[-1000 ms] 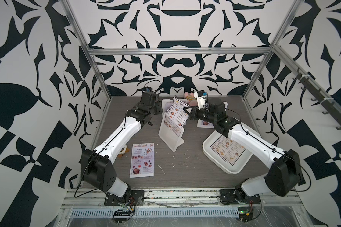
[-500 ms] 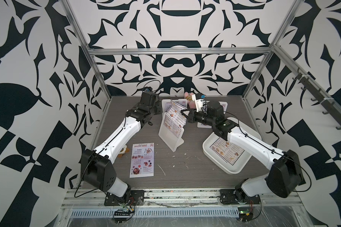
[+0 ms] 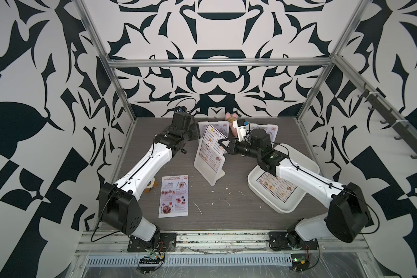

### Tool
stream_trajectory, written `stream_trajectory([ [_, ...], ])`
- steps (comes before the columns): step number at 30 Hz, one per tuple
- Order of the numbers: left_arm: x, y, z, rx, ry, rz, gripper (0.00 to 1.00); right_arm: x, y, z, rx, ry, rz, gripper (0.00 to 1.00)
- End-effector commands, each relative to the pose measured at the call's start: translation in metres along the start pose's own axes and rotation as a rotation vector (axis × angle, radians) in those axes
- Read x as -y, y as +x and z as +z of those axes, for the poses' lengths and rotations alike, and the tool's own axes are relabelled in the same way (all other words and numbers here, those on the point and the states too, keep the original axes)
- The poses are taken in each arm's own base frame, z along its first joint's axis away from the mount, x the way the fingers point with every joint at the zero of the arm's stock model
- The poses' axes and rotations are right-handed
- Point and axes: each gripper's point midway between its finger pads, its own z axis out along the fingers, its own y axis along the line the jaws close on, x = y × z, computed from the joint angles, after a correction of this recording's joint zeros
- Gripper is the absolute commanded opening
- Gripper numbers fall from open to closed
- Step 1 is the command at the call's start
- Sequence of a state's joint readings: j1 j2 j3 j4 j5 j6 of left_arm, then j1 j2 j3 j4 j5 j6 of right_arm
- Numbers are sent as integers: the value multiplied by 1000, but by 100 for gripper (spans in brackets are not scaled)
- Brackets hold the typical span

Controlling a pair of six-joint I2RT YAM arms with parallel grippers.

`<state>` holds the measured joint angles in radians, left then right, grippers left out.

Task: Replace the menus in the menu holders
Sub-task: Insert the menu into the menu holder.

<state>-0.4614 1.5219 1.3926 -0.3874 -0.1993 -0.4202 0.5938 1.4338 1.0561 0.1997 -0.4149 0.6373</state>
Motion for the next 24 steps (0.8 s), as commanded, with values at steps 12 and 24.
stream_trajectory([
  [12,65,-24,-19,-62,216,68,93,-19,0,-9,18,2,-53,22],
  [24,72,17,-7,-168,81,305,91,-28,-5,-13,23,-11,-89,27],
])
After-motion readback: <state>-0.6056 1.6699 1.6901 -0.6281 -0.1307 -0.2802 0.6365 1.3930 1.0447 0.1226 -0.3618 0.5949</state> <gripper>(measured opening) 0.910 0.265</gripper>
